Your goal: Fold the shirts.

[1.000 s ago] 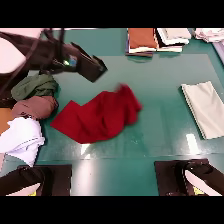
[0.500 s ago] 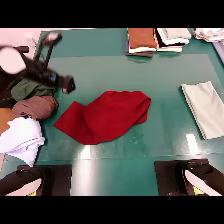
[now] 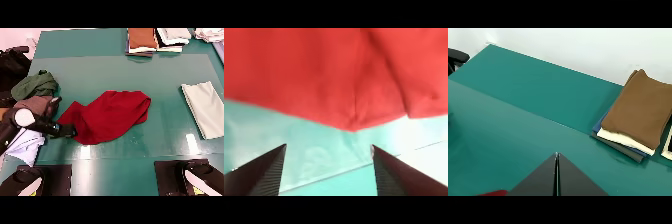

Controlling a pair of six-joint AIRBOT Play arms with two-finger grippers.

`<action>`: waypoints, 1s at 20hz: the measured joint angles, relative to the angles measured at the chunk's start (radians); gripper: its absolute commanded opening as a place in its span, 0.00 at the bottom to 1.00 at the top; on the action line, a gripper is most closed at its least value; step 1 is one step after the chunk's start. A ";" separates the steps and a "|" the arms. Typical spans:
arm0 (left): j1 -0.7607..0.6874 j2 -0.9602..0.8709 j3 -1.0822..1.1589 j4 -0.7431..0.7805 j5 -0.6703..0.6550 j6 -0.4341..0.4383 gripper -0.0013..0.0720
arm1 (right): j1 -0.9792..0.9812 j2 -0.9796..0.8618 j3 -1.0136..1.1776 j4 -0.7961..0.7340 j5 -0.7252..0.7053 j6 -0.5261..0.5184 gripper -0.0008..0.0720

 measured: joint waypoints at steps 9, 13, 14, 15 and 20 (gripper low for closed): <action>0.002 0.034 -0.161 -0.116 0.232 -0.062 0.87 | 0.000 -0.002 0.000 0.000 0.000 0.000 0.04; 0.000 0.027 -0.179 -0.138 0.307 -0.066 0.87 | 0.000 -0.001 0.000 0.001 0.000 0.000 0.04; -0.008 0.018 -0.182 -0.139 0.322 -0.066 0.87 | 0.000 -0.002 0.000 0.001 0.000 0.000 0.04; -0.025 0.006 -0.183 -0.141 0.342 -0.066 0.87 | 0.000 -0.001 0.000 0.001 0.000 0.000 0.04; -0.150 -0.086 -0.171 -0.152 0.453 -0.079 0.09 | 0.000 -0.002 0.000 0.002 0.000 0.000 0.04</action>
